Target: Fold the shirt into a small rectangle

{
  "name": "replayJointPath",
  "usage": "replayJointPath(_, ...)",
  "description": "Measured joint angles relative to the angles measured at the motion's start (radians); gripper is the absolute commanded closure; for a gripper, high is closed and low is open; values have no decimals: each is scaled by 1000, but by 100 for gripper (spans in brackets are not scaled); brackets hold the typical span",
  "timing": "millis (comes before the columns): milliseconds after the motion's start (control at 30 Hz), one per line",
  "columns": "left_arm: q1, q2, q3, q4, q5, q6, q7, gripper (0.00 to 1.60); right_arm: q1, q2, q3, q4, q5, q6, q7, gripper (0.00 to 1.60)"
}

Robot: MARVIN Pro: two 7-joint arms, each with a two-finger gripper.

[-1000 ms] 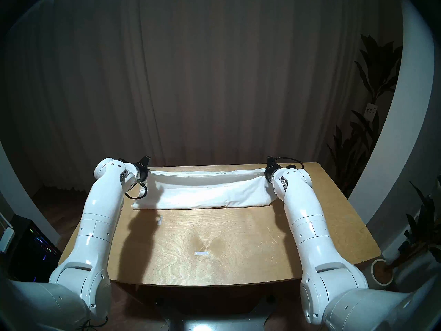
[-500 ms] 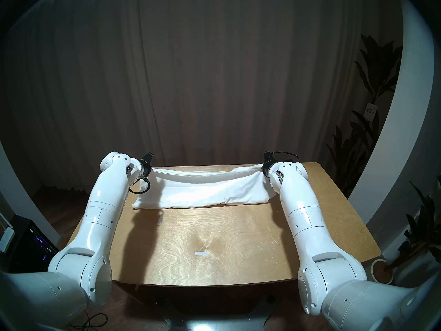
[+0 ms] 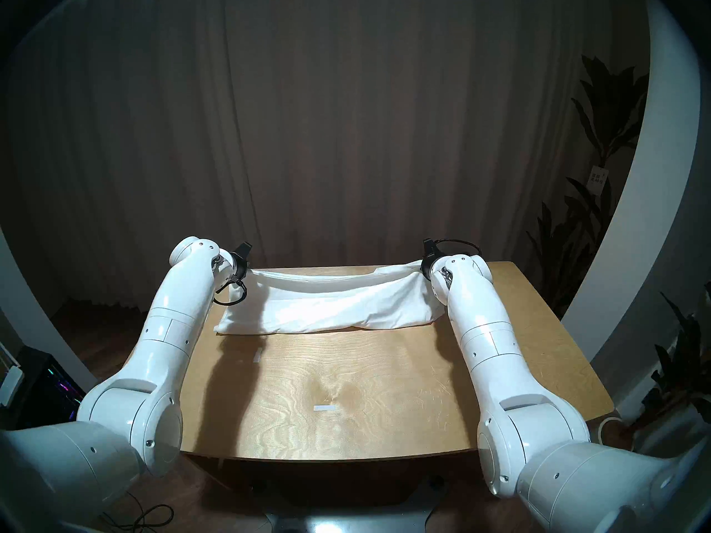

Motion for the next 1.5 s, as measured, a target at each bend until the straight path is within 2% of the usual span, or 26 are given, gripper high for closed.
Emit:
replayJointPath(67,-13,0,3,19,3,-3,-1,0,7,0,0,10,-2,-3,0,39)
replayJointPath(133,-24,0,5,35,7,-5,-2,0,13,-1,0,18,-5,-6,0,59)
replayJointPath(200,-32,0,7,48,9,-7,-3,0,18,-1,0,25,-7,-9,0,68)
replayJointPath(433,-70,0,15,99,19,-17,-7,0,38,-1,3,54,-14,-19,1,80)
replayJointPath(500,-82,0,17,113,22,-20,-9,0,45,-1,4,64,-16,-23,1,71)
replayJointPath(533,-87,0,18,119,23,-21,-9,0,47,-1,5,67,-17,-24,1,55)
replayJointPath(633,-105,-1,21,139,26,-25,-14,0,57,-1,8,79,-20,-28,2,21)
replayJointPath(667,-111,-1,23,145,28,-27,-16,0,61,-1,9,83,-21,-30,3,4)
replayJointPath(700,-120,-1,25,153,29,-29,-20,0,66,-1,11,87,-23,-31,4,1)
replayJointPath(933,-163,1,31,194,38,-48,-69,0,98,8,16,104,-34,-43,33,0)
replayJointPath(1200,-161,19,74,168,73,-69,-170,0,112,30,-14,88,-69,-46,106,0)
replayJointPath(1500,-68,53,102,84,98,-97,-288,0,70,49,-86,9,-124,-47,216,0)
